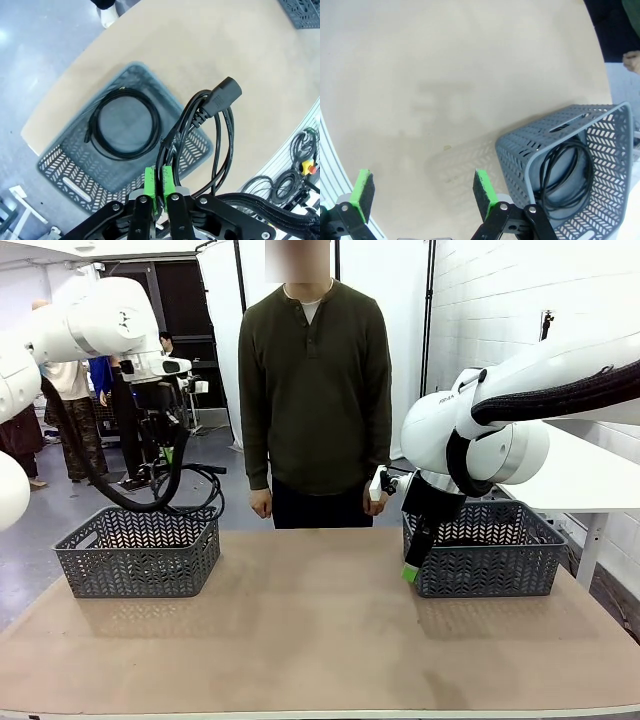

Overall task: Organize the cables according to human instructions.
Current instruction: Pick up a bundle of cables and place it in the basket indicated by the human.

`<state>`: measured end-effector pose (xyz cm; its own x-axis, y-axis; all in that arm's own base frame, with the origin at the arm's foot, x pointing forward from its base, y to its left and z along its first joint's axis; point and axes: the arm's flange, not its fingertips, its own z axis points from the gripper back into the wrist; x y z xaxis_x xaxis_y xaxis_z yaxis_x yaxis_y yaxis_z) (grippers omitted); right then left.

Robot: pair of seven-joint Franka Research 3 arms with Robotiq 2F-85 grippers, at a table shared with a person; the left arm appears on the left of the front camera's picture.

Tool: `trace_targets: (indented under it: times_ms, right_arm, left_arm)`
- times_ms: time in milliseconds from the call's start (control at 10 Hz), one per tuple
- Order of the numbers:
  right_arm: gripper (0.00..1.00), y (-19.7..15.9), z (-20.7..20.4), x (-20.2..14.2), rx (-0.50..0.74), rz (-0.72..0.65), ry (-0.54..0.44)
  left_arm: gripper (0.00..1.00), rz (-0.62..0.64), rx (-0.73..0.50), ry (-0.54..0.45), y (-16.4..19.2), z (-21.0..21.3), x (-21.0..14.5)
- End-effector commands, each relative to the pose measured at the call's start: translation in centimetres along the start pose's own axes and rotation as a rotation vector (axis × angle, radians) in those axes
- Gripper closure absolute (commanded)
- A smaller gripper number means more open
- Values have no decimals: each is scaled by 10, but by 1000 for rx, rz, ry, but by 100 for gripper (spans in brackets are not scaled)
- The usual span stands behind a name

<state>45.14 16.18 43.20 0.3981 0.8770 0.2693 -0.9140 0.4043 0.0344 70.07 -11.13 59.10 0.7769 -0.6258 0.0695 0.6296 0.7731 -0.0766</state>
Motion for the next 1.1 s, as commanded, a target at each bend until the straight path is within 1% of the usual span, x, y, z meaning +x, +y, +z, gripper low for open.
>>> trace_targets:
  times_ms: [0, 300, 600, 800, 1000]
  right_arm:
    - [0, 0, 0, 0, 5, 6, 5]
    - [0, 0, 0, 0, 5, 6, 5]
    - [0, 0, 0, 0, 5, 6, 5]
    - [0, 0, 0, 0, 5, 6, 5]
    - [0, 0, 0, 0, 5, 6, 5]
  left_arm:
    - [100, -37, 13, 2, 5, -1, -20]
    - [100, -57, 53, -12, 27, -11, -28]
    - [100, -21, 51, 7, 47, -19, -42]
    - [100, 7, 62, 3, 57, -25, -48]
    - [100, -4, 55, 16, 61, -35, -50]
